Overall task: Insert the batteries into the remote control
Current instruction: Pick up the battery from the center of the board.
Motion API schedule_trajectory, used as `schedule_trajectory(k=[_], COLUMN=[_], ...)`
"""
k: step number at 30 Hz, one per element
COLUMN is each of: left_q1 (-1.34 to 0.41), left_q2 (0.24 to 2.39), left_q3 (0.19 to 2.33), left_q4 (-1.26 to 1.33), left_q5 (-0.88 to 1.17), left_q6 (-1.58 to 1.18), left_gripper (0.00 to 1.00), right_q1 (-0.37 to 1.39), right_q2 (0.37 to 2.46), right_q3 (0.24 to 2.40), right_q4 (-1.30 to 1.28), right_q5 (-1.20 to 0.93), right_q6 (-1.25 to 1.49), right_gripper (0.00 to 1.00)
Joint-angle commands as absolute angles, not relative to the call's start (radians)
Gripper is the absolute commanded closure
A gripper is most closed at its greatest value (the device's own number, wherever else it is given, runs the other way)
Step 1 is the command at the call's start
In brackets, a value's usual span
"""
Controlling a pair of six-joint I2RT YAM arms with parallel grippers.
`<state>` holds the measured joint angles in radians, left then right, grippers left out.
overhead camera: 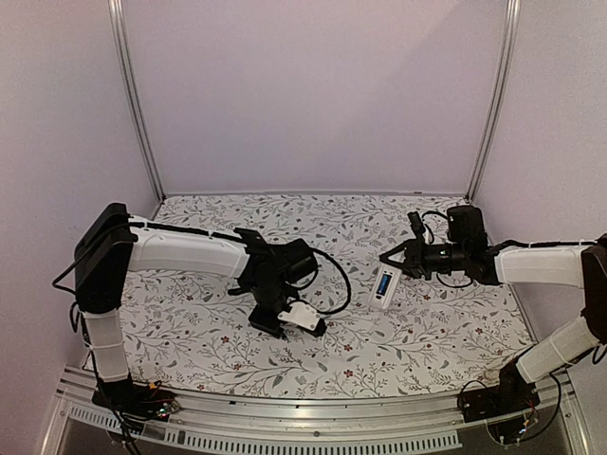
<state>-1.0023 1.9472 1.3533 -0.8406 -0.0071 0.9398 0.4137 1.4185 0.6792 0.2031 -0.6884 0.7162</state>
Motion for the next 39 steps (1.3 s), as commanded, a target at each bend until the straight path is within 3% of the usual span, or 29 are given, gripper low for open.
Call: schedule_trajectory(k=[1,7,13,21,26,33,39], left_q1=[-1.016,-1.022,-1.026,-1.029,-1.028,-1.043,-1.064], left_q2=[1.989,2.039,2.048,2.043,1.911,1.558,1.459], left_q3=[1.369,1.390,1.405,1.451,1.443,1.189,1.063], left_q4=[-0.862,-0.865,-0.872,-0.872,-0.738,-0.193,0.083], left_q5=[0.003,-0.025,-0.025,-0.008,0.045,-0.048,-0.074], left_q6=[0.960,0.955,0.946,0.835,0.616,0.102,-0.154], left_gripper=[0.45,0.52,0.78,1.00,1.00,1.00,1.00], right_q1=[0.403,0.399,0.397,0.397,0.397,0.408,0.462], right_q2=[1.436,1.428,1.420,1.418,1.415,1.387,1.407], right_q3=[0.669,0.663,0.660,0.660,0.662,0.679,0.704], right_q4=[0.239,0.239,0.239,0.236,0.236,0.274,0.323], right_q5=[-0.707,-0.710,-0.710,-0.713,-0.725,-0.727,-0.711], right_q6=[0.714,0.718,0.722,0.721,0.718,0.754,0.791], right_gripper=[1.00,1.00,1.00,1.00,1.00,1.00,1.00])
